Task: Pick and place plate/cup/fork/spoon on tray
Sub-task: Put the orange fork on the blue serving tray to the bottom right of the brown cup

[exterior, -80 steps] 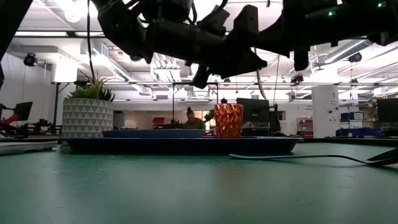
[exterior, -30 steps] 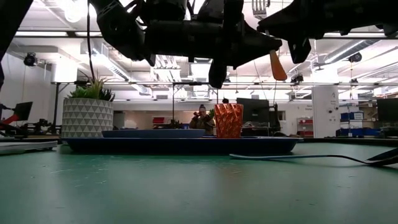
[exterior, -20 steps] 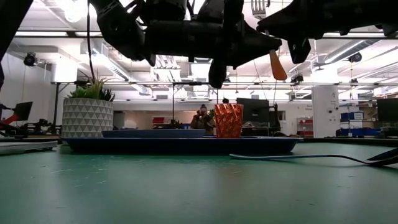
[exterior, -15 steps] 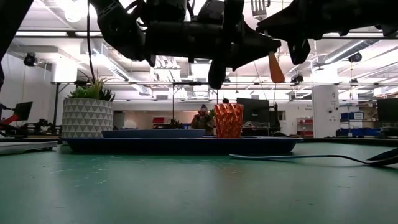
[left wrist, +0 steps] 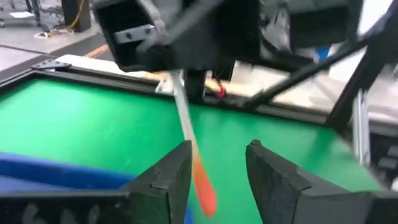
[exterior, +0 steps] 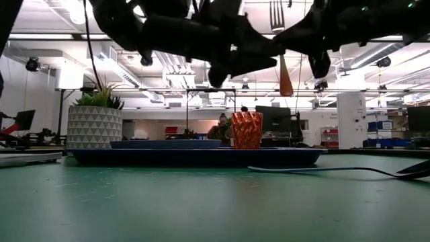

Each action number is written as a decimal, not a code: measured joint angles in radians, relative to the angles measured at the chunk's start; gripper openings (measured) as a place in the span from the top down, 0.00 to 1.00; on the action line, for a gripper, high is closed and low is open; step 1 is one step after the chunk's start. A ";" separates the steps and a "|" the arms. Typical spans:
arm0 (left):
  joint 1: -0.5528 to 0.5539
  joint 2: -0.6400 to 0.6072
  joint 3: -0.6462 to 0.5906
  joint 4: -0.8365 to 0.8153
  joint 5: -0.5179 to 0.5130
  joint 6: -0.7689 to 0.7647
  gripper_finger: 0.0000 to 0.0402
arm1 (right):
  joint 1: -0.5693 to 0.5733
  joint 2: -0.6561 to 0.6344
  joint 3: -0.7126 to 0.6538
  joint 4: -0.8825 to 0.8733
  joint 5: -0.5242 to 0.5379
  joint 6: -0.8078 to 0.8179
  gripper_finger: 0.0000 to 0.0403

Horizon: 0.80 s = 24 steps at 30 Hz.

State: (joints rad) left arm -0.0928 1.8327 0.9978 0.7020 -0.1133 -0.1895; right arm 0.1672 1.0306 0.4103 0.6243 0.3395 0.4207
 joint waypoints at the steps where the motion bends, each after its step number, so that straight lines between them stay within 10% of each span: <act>1: 0.001 -0.024 -0.008 -0.045 0.000 0.016 0.67 | -0.021 0.000 0.000 -0.004 -0.032 0.023 0.98; 24: 0.004 -0.520 -0.201 -0.184 -0.237 0.432 0.66 | -0.499 0.205 0.005 -0.132 -0.542 0.463 0.98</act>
State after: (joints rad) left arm -0.0887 1.3128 0.7967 0.5175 -0.3498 0.2423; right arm -0.3319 1.2352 0.4152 0.4924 -0.2026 0.8838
